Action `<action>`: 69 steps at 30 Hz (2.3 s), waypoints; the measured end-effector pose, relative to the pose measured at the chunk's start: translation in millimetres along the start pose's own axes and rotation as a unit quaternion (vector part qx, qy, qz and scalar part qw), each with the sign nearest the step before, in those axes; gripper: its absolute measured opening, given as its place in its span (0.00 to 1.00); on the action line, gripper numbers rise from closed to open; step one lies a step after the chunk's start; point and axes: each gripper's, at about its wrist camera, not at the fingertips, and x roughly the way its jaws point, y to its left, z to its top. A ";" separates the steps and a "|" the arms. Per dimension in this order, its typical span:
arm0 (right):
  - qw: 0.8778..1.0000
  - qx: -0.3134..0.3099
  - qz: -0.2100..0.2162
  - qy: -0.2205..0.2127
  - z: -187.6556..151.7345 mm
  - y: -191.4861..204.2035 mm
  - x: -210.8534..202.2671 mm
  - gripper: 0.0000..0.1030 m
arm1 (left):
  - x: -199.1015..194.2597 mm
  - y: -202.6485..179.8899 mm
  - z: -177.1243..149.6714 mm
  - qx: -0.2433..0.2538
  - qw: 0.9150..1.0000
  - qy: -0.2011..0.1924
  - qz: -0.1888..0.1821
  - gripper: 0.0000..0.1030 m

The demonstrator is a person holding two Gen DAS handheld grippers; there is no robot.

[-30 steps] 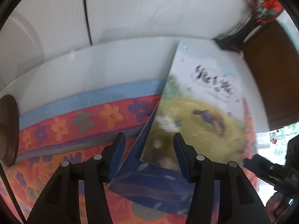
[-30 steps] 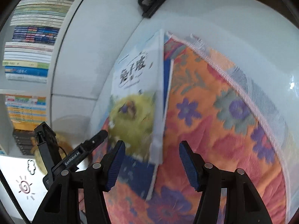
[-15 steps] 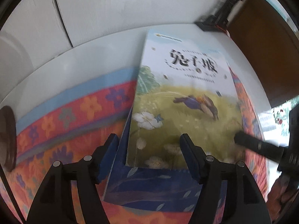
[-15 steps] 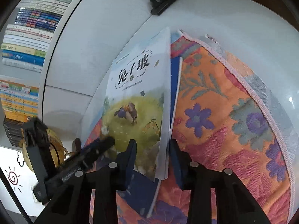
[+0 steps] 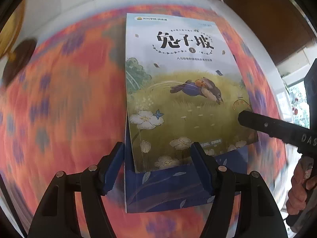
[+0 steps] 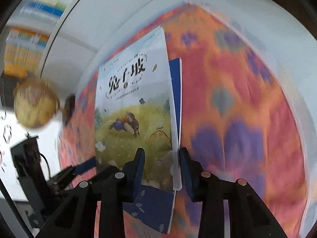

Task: Organize books
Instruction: 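Grasp the edge of that rabbit book with both tools and lift, then carry the upright rabbit book with both tools toward the standing books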

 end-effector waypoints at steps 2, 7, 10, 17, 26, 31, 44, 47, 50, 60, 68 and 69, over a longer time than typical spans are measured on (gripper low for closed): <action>1.000 -0.007 0.026 0.014 -18.5 -7.9 -4.4 0.35 | -3.2 0.2 -23.6 -0.005 1.000 0.011 -0.013 0.64; 0.995 0.050 0.092 0.001 -18.4 -40.7 -15.9 0.35 | -9.0 19.1 -24.7 -0.059 0.997 0.011 -0.038 0.63; 0.995 0.042 0.088 -0.026 -14.7 -35.4 -24.6 0.35 | -10.5 28.0 -9.7 -0.076 0.997 -0.007 -0.025 0.63; 0.998 0.031 0.058 -0.017 -11.1 -30.5 -3.7 0.35 | 1.1 0.8 14.4 -0.051 0.999 -0.007 0.002 0.63; 0.998 0.005 0.057 0.002 -24.2 -22.2 -10.8 0.33 | -2.2 -40.0 -10.3 -0.020 1.000 -0.001 0.022 0.64; 0.999 -0.010 0.043 0.011 -43.2 -20.8 -26.6 0.28 | -18.2 -52.7 -29.8 -0.006 1.000 0.004 0.009 0.64; 0.997 -0.012 0.036 0.072 -72.0 -50.4 -23.3 0.28 | -20.9 -46.1 -92.3 -0.039 0.994 0.038 -0.095 0.64; 0.996 0.023 0.064 0.061 -61.4 -60.7 -17.7 0.28 | -21.3 -39.9 -91.5 -0.047 0.991 0.029 -0.120 0.59; 0.994 0.034 0.089 0.060 -55.3 -62.9 -13.6 0.28 | -21.0 -34.2 -87.4 -0.059 0.989 0.023 -0.135 0.57; 0.996 -0.013 0.085 0.034 -69.4 -32.8 -30.4 0.26 | -25.2 -26.0 -83.7 -0.073 0.989 0.013 -0.127 0.56; 0.991 0.040 0.115 0.055 -68.4 -66.2 -11.3 0.21 | -15.8 14.9 -78.4 -0.129 0.970 0.021 -0.204 0.31; 0.990 0.037 0.123 0.056 -67.5 -68.1 -10.0 0.21 | -15.4 17.0 -77.9 -0.129 0.969 0.023 -0.210 0.31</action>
